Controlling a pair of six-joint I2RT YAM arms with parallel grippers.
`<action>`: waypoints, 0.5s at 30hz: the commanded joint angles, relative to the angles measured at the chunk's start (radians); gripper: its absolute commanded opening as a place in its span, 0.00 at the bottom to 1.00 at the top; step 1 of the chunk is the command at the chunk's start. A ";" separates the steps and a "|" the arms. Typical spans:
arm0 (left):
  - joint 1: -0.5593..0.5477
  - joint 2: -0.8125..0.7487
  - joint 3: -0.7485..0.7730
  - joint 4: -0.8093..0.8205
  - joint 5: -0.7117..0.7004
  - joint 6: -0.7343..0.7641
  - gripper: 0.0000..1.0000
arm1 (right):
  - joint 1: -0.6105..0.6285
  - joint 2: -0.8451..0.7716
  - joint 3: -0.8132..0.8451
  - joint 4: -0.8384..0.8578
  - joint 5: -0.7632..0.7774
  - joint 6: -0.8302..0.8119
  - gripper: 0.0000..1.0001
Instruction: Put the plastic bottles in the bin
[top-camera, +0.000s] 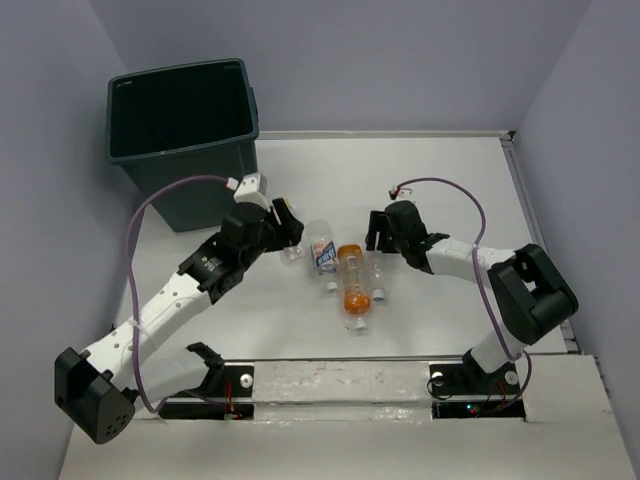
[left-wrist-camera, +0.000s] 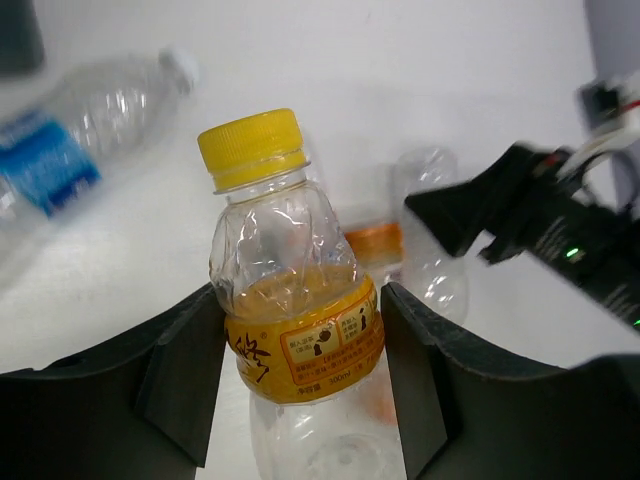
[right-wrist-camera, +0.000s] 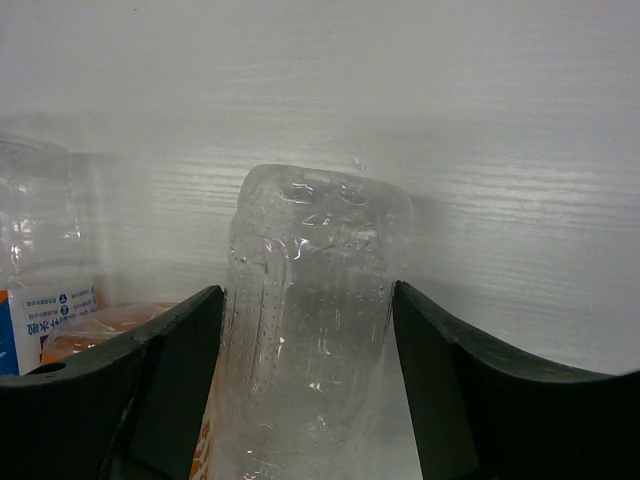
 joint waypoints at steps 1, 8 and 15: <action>-0.004 -0.019 0.301 -0.096 -0.155 0.171 0.52 | -0.009 -0.020 0.016 0.028 0.035 0.008 0.70; 0.048 0.200 0.764 -0.047 -0.339 0.399 0.52 | -0.027 -0.041 -0.010 0.027 0.057 -0.003 0.47; 0.338 0.476 1.179 -0.093 -0.288 0.423 0.52 | -0.036 -0.168 -0.062 0.028 0.048 -0.023 0.40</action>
